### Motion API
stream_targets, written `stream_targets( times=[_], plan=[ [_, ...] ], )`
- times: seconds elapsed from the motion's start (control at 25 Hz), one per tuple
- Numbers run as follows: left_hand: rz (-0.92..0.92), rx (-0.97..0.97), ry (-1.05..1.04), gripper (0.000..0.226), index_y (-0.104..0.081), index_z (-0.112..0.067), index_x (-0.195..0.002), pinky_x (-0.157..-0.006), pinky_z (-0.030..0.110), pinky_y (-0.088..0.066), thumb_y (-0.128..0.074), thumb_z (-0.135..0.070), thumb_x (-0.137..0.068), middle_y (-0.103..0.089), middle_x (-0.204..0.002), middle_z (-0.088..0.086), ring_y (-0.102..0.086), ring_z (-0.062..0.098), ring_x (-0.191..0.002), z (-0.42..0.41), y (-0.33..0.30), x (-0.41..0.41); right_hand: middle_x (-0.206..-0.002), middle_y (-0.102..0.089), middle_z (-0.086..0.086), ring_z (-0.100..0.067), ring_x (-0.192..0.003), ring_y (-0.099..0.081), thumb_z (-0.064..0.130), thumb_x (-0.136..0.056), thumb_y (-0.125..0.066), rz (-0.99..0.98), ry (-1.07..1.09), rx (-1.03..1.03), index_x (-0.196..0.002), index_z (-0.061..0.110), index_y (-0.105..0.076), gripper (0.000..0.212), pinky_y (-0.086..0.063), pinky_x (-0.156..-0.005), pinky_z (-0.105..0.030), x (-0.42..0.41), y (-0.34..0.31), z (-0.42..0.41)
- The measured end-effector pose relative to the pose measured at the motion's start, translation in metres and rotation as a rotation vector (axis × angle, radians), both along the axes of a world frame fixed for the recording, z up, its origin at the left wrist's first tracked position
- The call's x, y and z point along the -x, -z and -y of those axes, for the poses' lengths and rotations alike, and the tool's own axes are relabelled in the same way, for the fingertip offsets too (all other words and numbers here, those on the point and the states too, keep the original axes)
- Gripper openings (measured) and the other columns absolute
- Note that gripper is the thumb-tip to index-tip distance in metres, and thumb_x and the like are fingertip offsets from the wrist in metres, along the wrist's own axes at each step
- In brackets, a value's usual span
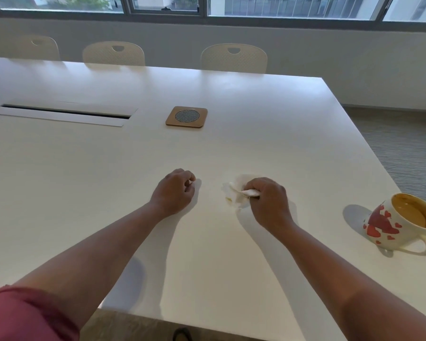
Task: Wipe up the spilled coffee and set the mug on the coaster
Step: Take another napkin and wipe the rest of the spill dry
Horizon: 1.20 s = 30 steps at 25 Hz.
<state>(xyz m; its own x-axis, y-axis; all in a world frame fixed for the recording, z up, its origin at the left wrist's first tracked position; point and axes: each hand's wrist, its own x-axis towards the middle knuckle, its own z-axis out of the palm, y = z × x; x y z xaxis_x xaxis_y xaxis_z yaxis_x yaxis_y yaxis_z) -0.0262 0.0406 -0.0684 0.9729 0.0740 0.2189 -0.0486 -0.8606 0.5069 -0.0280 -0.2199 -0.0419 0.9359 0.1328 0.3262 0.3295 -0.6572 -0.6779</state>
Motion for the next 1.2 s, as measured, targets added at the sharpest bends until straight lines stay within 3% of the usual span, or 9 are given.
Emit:
stream_targets(
  times=[0.16,0.32,0.48,0.6,0.8,0.88,0.96,1.08,1.2],
  plan=[
    [0.041,-0.050,0.011,0.011,-0.069,-0.023,-0.098,-0.073,0.028,-0.043,-0.059,-0.027,-0.094,-0.061,-0.092,-0.005,-0.061,0.020,-0.080,-0.003,0.009,-0.003,-0.080,-0.073,-0.004,-0.034,-0.079,-0.066,-0.011,-0.071,-0.056,0.093,0.077,0.031,-0.081,0.015,-0.072,0.032,-0.051,-0.069,-0.037,-0.022,-0.001,0.010],
    [0.046,-0.047,0.018,0.012,-0.067,-0.026,-0.097,-0.070,0.027,-0.041,-0.056,-0.030,-0.092,-0.061,-0.089,-0.008,-0.060,0.017,-0.077,-0.004,0.011,-0.005,-0.079,-0.072,-0.010,-0.038,-0.075,-0.064,-0.008,-0.077,-0.052,0.036,0.066,0.258,-0.082,0.015,-0.066,0.027,-0.033,-0.060,-0.030,-0.029,0.007,0.013],
    [0.057,-0.053,0.024,0.013,-0.066,-0.026,-0.096,-0.070,0.029,-0.044,-0.055,-0.031,-0.092,-0.061,-0.087,-0.008,-0.060,0.017,-0.076,-0.005,0.013,-0.006,-0.077,-0.068,-0.006,-0.032,-0.073,-0.058,0.019,-0.076,-0.054,-0.188,-0.031,0.314,-0.078,0.018,-0.061,0.007,-0.036,-0.060,-0.033,-0.027,-0.003,0.002],
    [0.065,-0.052,0.021,0.017,-0.066,-0.025,-0.097,-0.070,0.030,-0.047,-0.053,-0.033,-0.091,-0.062,-0.088,-0.007,-0.060,0.018,-0.077,-0.005,0.013,-0.005,-0.069,-0.059,-0.009,-0.030,-0.070,-0.052,0.039,-0.074,-0.043,-0.358,-0.095,0.212,-0.062,0.011,-0.052,0.031,-0.035,-0.058,-0.038,-0.034,-0.022,0.000],
    [0.071,-0.052,0.018,0.012,-0.067,-0.025,-0.097,-0.070,0.030,-0.045,-0.056,-0.029,-0.092,-0.061,-0.087,-0.007,-0.060,0.019,-0.078,-0.005,0.014,-0.006,-0.064,-0.056,0.002,-0.025,-0.069,-0.049,0.019,-0.085,-0.053,-0.514,-0.089,0.259,-0.058,0.014,-0.050,0.028,-0.035,-0.065,-0.035,-0.052,-0.028,0.008],
    [0.068,-0.048,0.013,0.012,-0.066,-0.026,-0.097,-0.069,0.030,-0.043,-0.056,-0.029,-0.093,-0.060,-0.087,-0.008,-0.059,0.018,-0.078,-0.005,0.015,-0.006,-0.084,-0.068,0.002,-0.026,-0.086,-0.060,0.013,-0.082,-0.059,-0.468,-0.110,0.362,-0.077,0.018,-0.068,0.012,-0.046,-0.077,-0.035,-0.054,-0.025,0.008],
    [0.065,-0.045,0.012,0.012,-0.066,-0.027,-0.097,-0.069,0.029,-0.043,-0.056,-0.029,-0.092,-0.059,-0.086,-0.009,-0.059,0.017,-0.077,-0.006,0.015,-0.006,-0.106,-0.068,-0.004,-0.029,-0.102,-0.060,0.005,-0.080,-0.061,-0.384,-0.123,0.421,-0.103,0.017,-0.069,0.027,-0.046,-0.082,-0.033,-0.054,-0.022,0.006],
    [0.069,-0.049,0.009,0.010,-0.065,-0.028,-0.096,-0.068,0.030,-0.043,-0.057,-0.029,-0.092,-0.056,-0.084,-0.012,-0.057,0.017,-0.075,-0.006,0.016,-0.007,-0.097,-0.059,-0.011,-0.035,-0.098,-0.056,-0.004,-0.074,-0.052,-0.342,-0.139,0.487,-0.083,0.016,-0.056,0.023,-0.037,-0.072,-0.031,-0.058,-0.021,0.000],
    [0.078,-0.050,0.009,0.009,-0.065,-0.028,-0.096,-0.067,0.029,-0.041,-0.057,-0.029,-0.092,-0.055,-0.082,-0.012,-0.056,0.017,-0.074,-0.006,0.016,-0.007,-0.094,-0.054,-0.009,-0.036,-0.096,-0.055,-0.009,-0.069,-0.044,-0.317,-0.202,0.518,-0.063,0.019,-0.045,0.029,-0.042,-0.071,-0.034,-0.058,-0.020,-0.013]
  ],
)
